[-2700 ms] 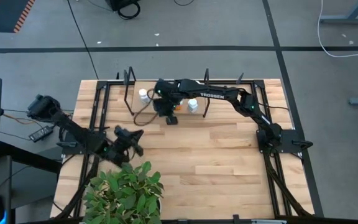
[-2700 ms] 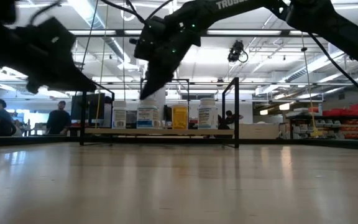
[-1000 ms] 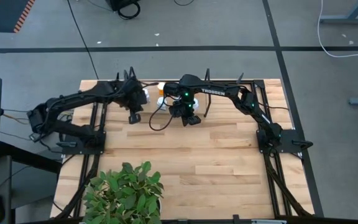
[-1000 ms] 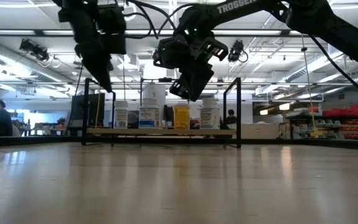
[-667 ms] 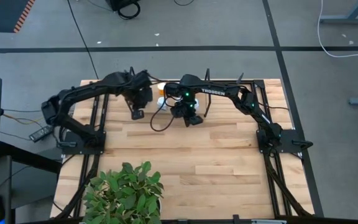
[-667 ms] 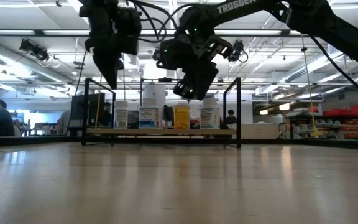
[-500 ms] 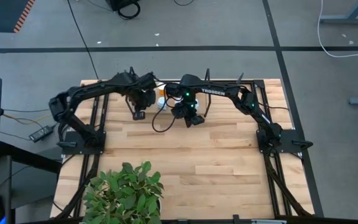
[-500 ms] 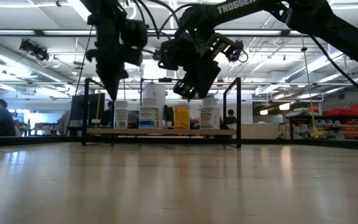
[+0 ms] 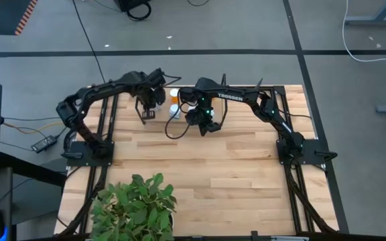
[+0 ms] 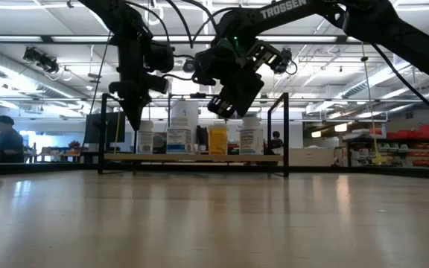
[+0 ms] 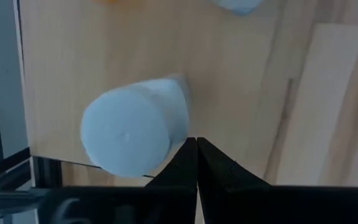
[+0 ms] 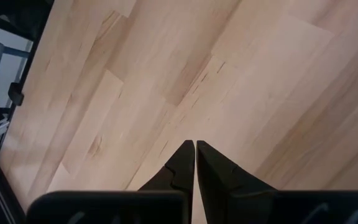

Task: Pick and place medicine bottles onto shelf by color
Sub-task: Put the white pill bottle on the shelf

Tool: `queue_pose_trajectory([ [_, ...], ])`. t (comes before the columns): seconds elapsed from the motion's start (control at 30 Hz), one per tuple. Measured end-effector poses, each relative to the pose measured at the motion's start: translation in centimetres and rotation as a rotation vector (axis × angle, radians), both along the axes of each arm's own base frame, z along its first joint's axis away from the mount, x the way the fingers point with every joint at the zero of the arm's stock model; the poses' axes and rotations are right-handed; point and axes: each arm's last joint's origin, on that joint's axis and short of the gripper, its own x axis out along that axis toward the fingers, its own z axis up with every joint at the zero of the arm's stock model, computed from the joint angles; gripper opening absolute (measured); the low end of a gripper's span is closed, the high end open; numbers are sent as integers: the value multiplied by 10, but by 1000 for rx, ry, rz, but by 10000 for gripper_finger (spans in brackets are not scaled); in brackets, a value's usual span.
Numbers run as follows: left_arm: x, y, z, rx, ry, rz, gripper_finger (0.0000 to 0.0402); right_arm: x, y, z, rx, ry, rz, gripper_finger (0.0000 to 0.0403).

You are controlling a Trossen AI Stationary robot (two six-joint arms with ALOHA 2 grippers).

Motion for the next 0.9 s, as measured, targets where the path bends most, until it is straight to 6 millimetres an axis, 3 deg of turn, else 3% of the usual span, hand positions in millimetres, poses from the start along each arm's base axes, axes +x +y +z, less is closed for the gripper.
queue_pose_trajectory([
  [0.23, 0, 6, -1, 10, -24, 19, 2, 0, 0, 0, -1, -5, 7, 22],
  [0.53, 8, -3, 0, -50, -90, 3, 4, 0, 0, 0, -2, -10, 14, 22],
  [0.9, 1, 15, -1, 53, -71, 78, 5, 0, 0, 0, -2, -12, 16, 22],
])
